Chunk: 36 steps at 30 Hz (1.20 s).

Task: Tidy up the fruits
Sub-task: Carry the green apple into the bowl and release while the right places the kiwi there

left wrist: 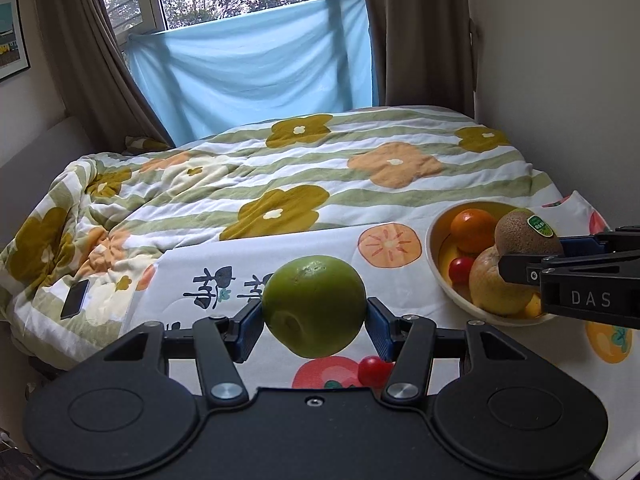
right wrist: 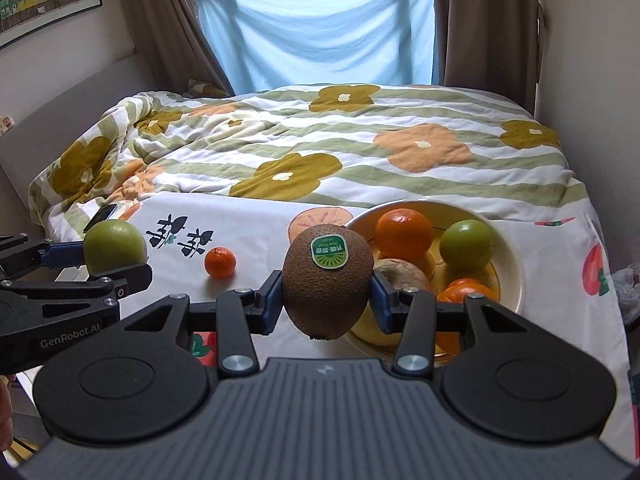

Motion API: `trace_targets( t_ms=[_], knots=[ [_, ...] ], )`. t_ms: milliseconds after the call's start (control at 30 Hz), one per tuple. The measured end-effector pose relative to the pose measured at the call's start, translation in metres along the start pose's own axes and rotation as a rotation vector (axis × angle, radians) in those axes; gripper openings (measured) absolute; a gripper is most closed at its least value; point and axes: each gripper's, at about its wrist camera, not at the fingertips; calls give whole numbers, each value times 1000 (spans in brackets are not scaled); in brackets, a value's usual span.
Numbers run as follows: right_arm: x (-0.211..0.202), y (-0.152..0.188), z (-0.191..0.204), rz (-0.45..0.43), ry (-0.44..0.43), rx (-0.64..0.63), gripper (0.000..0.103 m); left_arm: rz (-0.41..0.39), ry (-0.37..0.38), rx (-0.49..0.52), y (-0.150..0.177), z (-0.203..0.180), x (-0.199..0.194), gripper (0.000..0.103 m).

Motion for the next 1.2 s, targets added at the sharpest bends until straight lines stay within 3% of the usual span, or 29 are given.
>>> trace_targets(
  t_ms=[467,767,1200],
  knots=[
    [-51,-11,-88,-14,60,1,60,-23,77,-6,-32,-88,-14,59],
    [-43,-16,-129,-13,121,54,60,-29,134,50,-53,-126,16,59],
    [-26,-19,-155,-17,169,121,60,-33,232,187,-64,-177,48,59]
  ],
)
Point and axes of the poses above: each gripper's, at about its wrist camera, not at the fingertips, and x roughly the way its jaws point, z to its left, y to its underside, and after that the axes turned 15 degrees about -y, right-handed
